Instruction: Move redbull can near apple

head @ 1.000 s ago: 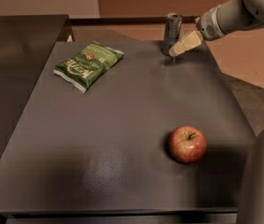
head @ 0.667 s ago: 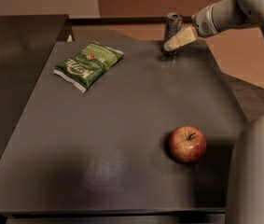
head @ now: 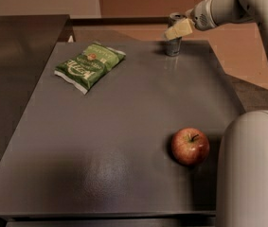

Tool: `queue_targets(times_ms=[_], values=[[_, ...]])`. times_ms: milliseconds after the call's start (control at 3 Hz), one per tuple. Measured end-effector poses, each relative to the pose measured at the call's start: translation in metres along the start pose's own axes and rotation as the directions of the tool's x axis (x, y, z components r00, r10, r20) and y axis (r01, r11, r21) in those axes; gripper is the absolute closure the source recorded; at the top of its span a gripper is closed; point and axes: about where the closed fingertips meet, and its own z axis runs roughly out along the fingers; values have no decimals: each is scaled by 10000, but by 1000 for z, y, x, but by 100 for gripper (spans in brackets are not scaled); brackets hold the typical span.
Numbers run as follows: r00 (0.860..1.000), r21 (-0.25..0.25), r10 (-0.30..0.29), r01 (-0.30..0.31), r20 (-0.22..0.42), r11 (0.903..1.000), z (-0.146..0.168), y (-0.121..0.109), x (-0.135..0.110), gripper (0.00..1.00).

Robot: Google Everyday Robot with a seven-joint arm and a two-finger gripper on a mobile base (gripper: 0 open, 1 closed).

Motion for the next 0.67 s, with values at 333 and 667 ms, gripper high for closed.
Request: queue_targets(times_ms=[333, 667], values=[[9999, -150, 111, -111, 42, 9998, -1, 3, -6, 42], [9997, -222, 227, -228, -32, 9995, -7, 6, -5, 64]])
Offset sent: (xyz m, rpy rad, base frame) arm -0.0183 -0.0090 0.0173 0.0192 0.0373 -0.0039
